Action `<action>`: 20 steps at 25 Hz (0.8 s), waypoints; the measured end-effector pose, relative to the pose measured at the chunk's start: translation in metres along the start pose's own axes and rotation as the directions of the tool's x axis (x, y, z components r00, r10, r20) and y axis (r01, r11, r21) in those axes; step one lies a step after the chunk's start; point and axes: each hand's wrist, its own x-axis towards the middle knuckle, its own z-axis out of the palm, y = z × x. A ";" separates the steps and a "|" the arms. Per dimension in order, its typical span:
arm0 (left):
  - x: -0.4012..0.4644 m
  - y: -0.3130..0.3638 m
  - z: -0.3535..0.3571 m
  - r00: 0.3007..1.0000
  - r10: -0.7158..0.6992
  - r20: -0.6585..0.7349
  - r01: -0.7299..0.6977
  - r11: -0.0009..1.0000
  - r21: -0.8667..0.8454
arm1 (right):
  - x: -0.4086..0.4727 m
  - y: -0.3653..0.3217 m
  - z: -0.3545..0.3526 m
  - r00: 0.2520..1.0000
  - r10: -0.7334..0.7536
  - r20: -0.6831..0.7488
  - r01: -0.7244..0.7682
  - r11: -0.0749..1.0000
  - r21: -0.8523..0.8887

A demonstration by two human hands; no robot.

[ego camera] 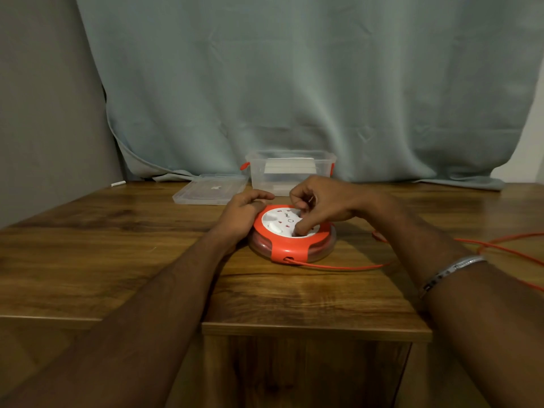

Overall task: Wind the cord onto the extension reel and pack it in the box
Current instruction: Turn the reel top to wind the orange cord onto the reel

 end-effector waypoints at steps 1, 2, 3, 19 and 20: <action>0.000 0.000 0.000 1.000 -0.001 0.001 0.001 1.000 -0.001 | 0.001 -0.001 0.002 1.000 -0.002 0.002 0.002 1.000 -0.012; 0.001 -0.001 0.000 1.000 -0.001 0.001 0.001 1.000 0.001 | 0.002 -0.002 0.004 1.000 0.006 0.002 -0.006 1.000 -0.021; 0.001 -0.001 0.000 1.000 0.001 0.000 -0.001 1.000 0.005 | 0.003 -0.003 0.006 1.000 0.020 -0.004 -0.020 0.999 -0.027; 0.000 0.000 -0.002 1.000 -0.025 0.016 0.024 0.998 0.061 | -0.005 0.000 -0.009 0.999 -0.033 0.033 0.029 0.994 0.109; 0.000 0.000 -0.002 1.000 -0.021 0.018 0.020 0.998 0.062 | -0.005 0.001 -0.009 0.997 -0.040 0.062 0.033 0.992 0.119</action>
